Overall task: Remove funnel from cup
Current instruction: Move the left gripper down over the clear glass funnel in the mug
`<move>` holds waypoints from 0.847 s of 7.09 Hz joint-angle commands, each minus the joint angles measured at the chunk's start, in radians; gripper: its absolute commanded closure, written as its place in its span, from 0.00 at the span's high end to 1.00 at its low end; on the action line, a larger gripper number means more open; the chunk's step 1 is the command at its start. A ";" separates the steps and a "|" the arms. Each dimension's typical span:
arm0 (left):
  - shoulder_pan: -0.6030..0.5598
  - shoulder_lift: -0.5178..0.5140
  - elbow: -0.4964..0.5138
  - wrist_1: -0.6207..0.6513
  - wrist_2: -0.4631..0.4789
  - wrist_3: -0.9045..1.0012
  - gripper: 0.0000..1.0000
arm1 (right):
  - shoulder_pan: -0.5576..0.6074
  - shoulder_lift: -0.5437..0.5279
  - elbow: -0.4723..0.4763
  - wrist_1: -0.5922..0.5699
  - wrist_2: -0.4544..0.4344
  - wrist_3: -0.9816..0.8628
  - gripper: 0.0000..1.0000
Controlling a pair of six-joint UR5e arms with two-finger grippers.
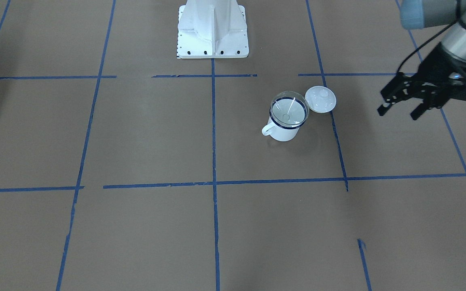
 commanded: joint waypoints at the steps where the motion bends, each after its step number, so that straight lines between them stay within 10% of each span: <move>1: 0.176 -0.160 -0.002 0.143 0.120 -0.193 1.00 | 0.000 0.000 0.000 0.000 0.000 0.000 1.00; 6: 0.398 -0.301 0.129 0.287 0.303 -0.327 1.00 | 0.000 0.000 0.000 0.000 0.000 0.000 1.00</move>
